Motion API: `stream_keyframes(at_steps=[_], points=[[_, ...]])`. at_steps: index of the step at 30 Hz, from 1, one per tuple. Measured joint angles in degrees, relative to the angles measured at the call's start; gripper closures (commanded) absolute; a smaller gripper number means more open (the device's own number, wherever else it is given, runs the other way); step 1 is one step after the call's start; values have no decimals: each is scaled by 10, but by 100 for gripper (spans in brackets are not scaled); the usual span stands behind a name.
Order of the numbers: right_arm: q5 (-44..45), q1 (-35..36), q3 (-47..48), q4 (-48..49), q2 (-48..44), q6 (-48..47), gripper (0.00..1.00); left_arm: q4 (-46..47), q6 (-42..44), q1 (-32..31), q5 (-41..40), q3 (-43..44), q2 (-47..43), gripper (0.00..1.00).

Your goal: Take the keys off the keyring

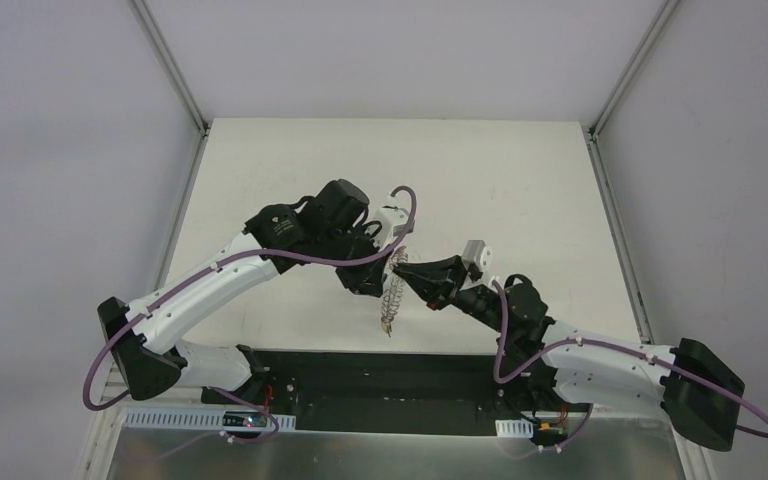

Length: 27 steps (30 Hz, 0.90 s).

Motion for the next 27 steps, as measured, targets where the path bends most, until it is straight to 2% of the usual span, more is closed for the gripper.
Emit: stream_keyframes(at_steps=[4,15,27], points=[[16,0,-3,-9,-4,2,100,2,0,0,-7,0,-1,100],[42,3,14,-112,-46,12,100,22,5,0,-33,0,-16,100],[-5,2,112,-297,-18,17,100,10,76,0,-52,0,-24,100]])
